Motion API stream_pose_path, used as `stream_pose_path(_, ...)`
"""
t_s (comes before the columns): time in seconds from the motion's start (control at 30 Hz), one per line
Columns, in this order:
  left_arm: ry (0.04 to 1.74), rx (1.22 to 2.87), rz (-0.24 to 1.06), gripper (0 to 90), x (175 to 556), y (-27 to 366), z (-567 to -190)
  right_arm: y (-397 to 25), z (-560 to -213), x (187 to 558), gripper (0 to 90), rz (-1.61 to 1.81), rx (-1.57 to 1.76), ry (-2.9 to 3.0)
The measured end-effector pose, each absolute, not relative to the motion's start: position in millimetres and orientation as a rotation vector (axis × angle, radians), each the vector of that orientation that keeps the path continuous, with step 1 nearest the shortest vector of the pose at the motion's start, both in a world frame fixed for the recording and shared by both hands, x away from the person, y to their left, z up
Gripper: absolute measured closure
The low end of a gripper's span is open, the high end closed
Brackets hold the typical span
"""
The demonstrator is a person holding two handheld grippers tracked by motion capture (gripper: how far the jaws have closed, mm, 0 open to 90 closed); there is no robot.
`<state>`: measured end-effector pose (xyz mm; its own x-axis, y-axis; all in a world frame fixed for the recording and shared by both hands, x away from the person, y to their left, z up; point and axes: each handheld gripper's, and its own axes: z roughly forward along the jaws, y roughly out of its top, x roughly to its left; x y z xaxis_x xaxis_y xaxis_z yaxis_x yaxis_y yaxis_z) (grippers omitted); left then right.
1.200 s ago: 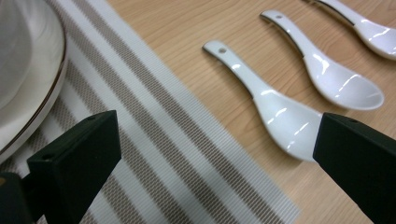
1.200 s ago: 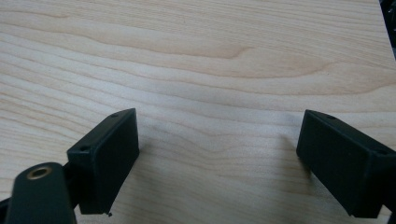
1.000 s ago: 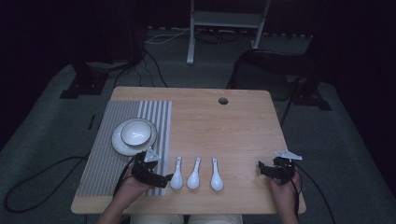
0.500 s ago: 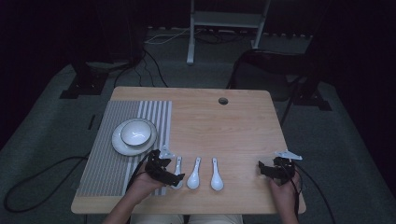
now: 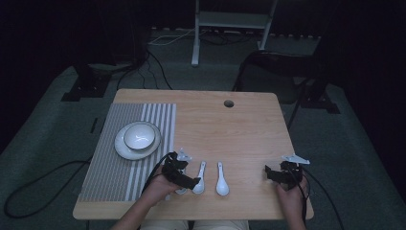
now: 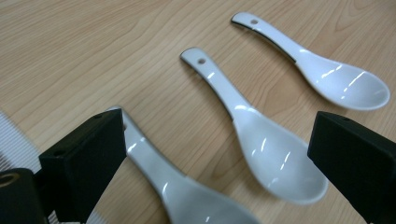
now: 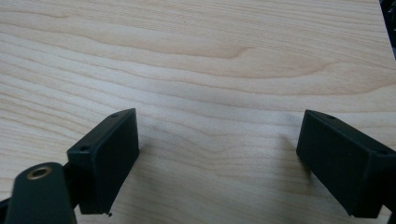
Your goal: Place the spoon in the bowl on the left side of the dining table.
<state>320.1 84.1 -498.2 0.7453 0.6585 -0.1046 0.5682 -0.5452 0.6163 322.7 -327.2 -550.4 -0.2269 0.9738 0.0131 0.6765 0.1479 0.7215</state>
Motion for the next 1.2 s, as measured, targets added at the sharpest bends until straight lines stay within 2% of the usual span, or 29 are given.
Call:
stream_pose_path(0.37, 0.955, 2.338, 0.154, 5.9, 332, 57, -507, -327, -550, 323, 12.3, 0.852, 1.572, 1.969)
stream_pose_path(0.43, 0.958, 2.338, 0.142, 13.4, 333, 54, -509, -327, -550, 323, 12.3, 0.852, 1.571, 1.968)
stream_pose_path(0.53, 0.960, 2.369, 0.149, 17.9, 336, 48, -514, -327, -550, 323, 12.3, 0.852, 1.572, 1.968)
stream_pose_path(0.63, 0.977, 2.383, 0.157, 18.6, 338, 45, -516, -327, -550, 323, 12.3, 0.851, 1.572, 1.968)
stream_pose_path(0.7, 0.976, 2.385, 0.157, 26.1, 338, 45, -516, -327, -550, 323, 12.3, 0.852, 1.572, 1.969)
stream_pose_path(0.77, 0.986, 2.395, 0.156, 26.3, 340, 43, -519, -327, -550, 323, 12.3, 0.852, 1.571, 1.969)
stream_pose_path(0.8, 0.983, 2.399, 0.148, 32.9, 342, 43, -521, -327, -550, 323, 12.3, 0.852, 1.572, 1.969)
stream_pose_path(1.03, 0.974, 2.424, 0.211, 48.2, 343, 37, -520, -327, -550, 323, 12.3, 0.852, 1.573, 1.968)
stream_pose_path(1.17, 0.952, 2.418, 0.222, 61.7, 341, 33, -520, -327, -550, 323, 12.3, 0.852, 1.571, 1.968)
stream_pose_path(1.2, 0.946, 2.413, 0.226, 67.4, 341, 31, -521, -327, -550, 323, 12.3, 0.852, 1.571, 1.969)
